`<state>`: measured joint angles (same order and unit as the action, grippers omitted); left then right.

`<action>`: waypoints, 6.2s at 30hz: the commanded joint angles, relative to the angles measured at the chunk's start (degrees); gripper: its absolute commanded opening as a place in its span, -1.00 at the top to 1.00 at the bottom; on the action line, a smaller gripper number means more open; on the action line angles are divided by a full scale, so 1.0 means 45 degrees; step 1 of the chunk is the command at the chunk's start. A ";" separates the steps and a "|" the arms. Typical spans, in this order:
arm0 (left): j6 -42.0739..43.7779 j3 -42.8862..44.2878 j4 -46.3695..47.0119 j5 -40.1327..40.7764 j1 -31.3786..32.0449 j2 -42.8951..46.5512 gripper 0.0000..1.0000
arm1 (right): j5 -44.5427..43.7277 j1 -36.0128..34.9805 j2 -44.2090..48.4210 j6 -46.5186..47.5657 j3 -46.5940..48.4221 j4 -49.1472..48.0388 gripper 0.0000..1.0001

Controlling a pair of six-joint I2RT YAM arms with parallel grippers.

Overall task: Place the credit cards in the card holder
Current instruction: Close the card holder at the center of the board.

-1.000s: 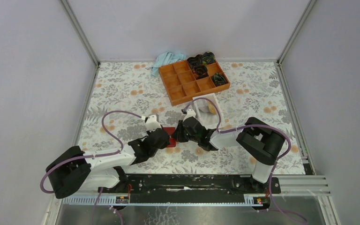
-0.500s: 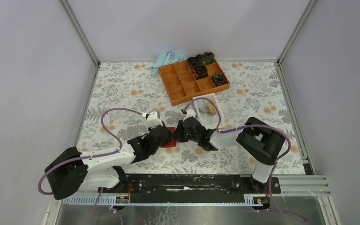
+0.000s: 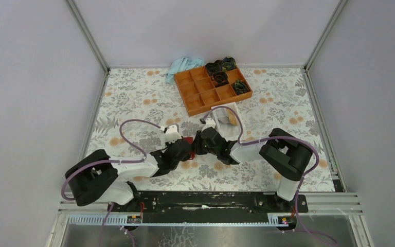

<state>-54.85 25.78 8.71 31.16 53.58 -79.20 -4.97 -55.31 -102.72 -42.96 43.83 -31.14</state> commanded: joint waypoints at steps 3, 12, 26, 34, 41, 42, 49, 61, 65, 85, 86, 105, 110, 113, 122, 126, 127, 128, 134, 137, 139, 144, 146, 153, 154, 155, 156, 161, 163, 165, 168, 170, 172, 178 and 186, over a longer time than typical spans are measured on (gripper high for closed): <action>-0.0077 -0.0334 -0.0233 0.0180 0.0000 0.0935 1.00 | 0.0500 -0.0226 -0.0144 0.0117 0.0196 0.0312 1.00; -0.0054 -0.0196 -0.1233 0.0266 0.0046 0.3127 1.00 | 0.0520 -0.0212 -0.0240 0.0074 0.0198 0.0253 1.00; 0.0077 -0.0224 0.0191 -0.0099 0.0069 0.0360 1.00 | 0.0611 -0.0224 -0.0318 0.0056 0.0298 0.0297 1.00; -0.0266 -0.0415 0.1172 0.0406 0.0061 -0.1087 1.00 | 0.0617 -0.0224 -0.0246 0.0080 0.0240 0.0307 1.00; -0.0298 -0.0619 0.0379 0.0843 0.0062 0.0331 1.00 | 0.0604 -0.0215 -0.0068 0.0128 0.0160 0.0310 1.00; -0.0334 -0.0654 0.0322 0.0849 0.0058 0.0397 1.00 | 0.0588 -0.0215 -0.0024 0.0156 0.0156 0.0316 1.00; -0.0436 -0.0429 0.0233 0.0805 0.0065 -0.0475 1.00 | 0.0597 -0.0229 0.0250 0.0395 0.0321 0.0578 0.72; -0.0457 -0.0421 0.0242 0.0770 0.0029 -0.0710 1.00 | 0.0033 -0.0221 0.1386 0.0276 -0.0097 0.0735 0.44; -0.0477 -0.0482 0.0213 0.0708 0.0012 -0.0706 1.00 | -0.0190 -0.0162 0.1595 0.0049 -0.0365 0.0768 0.27; -0.0609 -0.0663 0.0235 0.0444 -0.0129 -0.0827 1.00 | 0.0817 0.0923 0.0551 -0.1829 -0.1020 -0.0533 0.06; -0.0610 -0.0652 0.0233 0.0423 -0.0152 -0.0839 1.00 | 0.0908 0.0938 0.0449 -0.1900 -0.1009 -0.0631 0.06; -0.0648 -0.1074 0.0669 0.0015 -0.0303 -0.1072 1.00 | 0.1329 0.0990 -0.1259 -0.3823 -0.1316 -0.2501 0.00; -0.0643 -0.1176 0.0808 -0.0114 -0.0344 -0.1208 1.00 | 0.1364 0.0998 -0.1532 -0.3844 -0.1136 -0.2484 0.06; -0.0572 -0.1164 0.0860 -0.0166 -0.0380 -0.1214 1.00 | 0.1350 0.0993 -0.1676 -0.3852 -0.1050 -0.2409 0.25; -0.0584 -0.1236 0.0391 -0.0052 -0.0403 -0.0516 0.97 | 0.1371 0.0988 -0.1973 -0.3851 -0.0915 -0.2309 0.81; -0.0638 -0.1116 -0.0661 0.0370 -0.0403 0.0469 0.83 | 0.1388 0.0982 -0.1896 -0.3777 -0.0903 -0.2332 0.89; -0.0642 -0.1114 -0.0922 0.0555 -0.0403 0.0795 0.79 | 0.1385 0.0990 -0.1866 -0.3733 -0.0897 -0.2306 0.90; -0.0660 -0.1151 -0.1164 0.0749 -0.0403 0.1192 0.74 | 0.1372 0.0998 -0.1821 -0.3693 -0.0889 -0.2279 0.91; -0.1314 -0.1682 -0.2330 0.1909 -0.0446 0.2956 -0.08 | 0.1332 0.0984 -0.1556 -0.3511 -0.0932 -0.2120 0.92; -0.1607 -0.2035 -0.2164 0.1865 -0.0562 0.3101 -0.46 | 0.1355 0.0990 -0.1428 -0.3463 -0.0971 -0.2049 0.92; -0.1659 -0.2212 -0.1867 0.1613 -0.0716 0.2879 -0.59 | 0.1388 0.0984 -0.1347 -0.3397 -0.0964 -0.1995 0.92; -0.1639 -0.2961 -0.0113 0.0651 -0.1441 0.2317 -0.64 | 0.1445 0.0987 -0.1171 -0.3244 -0.0971 -0.1770 0.92; -0.1737 -0.3452 0.0715 0.0624 -0.1535 0.2569 -0.62 | 0.1490 0.0999 -0.1086 -0.3182 -0.0969 -0.1655 0.92; -0.1345 -0.4305 0.2925 -0.0249 -0.1711 0.2603 -0.44 | 0.1655 0.1011 -0.0847 -0.3176 -0.0970 -0.1494 0.93; -0.1329 -0.4335 0.3233 -0.0457 -0.1712 0.2388 -0.43 | 0.1694 0.1003 -0.0846 -0.3211 -0.0961 -0.1513 0.93; -0.1327 -0.4400 0.3584 -0.0676 -0.1709 0.2185 -0.42 | 0.1752 0.1009 -0.0841 -0.3252 -0.0953 -0.1533 0.93; -0.1337 -0.4511 0.4001 -0.0916 -0.1707 0.1938 -0.42 | 0.1794 0.1003 -0.0860 -0.3308 -0.0964 -0.1569 0.93; -0.1356 -0.5140 0.6247 -0.2043 -0.1733 0.0961 -0.39 | 0.2224 0.1103 -0.0879 -0.3692 -0.1155 -0.1948 0.93; -0.1356 -0.5241 0.6669 -0.2285 -0.1731 0.0720 -0.36 | 0.2345 0.1158 -0.0920 -0.3860 -0.1252 -0.2151 0.93; -0.1390 -0.5453 0.7004 -0.2475 -0.1729 0.0652 -0.35 | 0.2409 0.1215 -0.0923 -0.3941 -0.1366 -0.2265 0.93; -0.1580 -0.6001 0.7896 -0.2661 -0.1731 0.0767 -0.30 | 0.2553 0.1253 -0.0942 -0.3959 -0.1422 -0.2362 0.93; -0.1626 -0.6411 0.8636 -0.2736 -0.1728 0.1002 -0.28 | 0.2620 0.1247 -0.0962 -0.3964 -0.1452 -0.2450 0.93; -0.1577 -0.6816 0.9415 -0.2815 -0.1717 0.1364 -0.26 | 0.2680 0.1236 -0.0977 -0.3961 -0.1484 -0.2507 0.93; -0.1105 -0.7270 1.0358 -0.3107 -0.1731 0.2340 -0.23 | 0.2606 0.1242 -0.0786 -0.3879 -0.1680 -0.2531 0.93; -0.0806 -0.7514 1.1073 -0.3538 -0.1713 0.2355 -0.12 | 0.2642 0.1249 -0.0593 -0.3925 -0.1923 -0.2821 0.93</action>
<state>-59.33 0.30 48.90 20.25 45.32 -68.51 5.61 -49.39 -106.37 -60.51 36.29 -45.58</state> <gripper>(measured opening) 0.571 0.101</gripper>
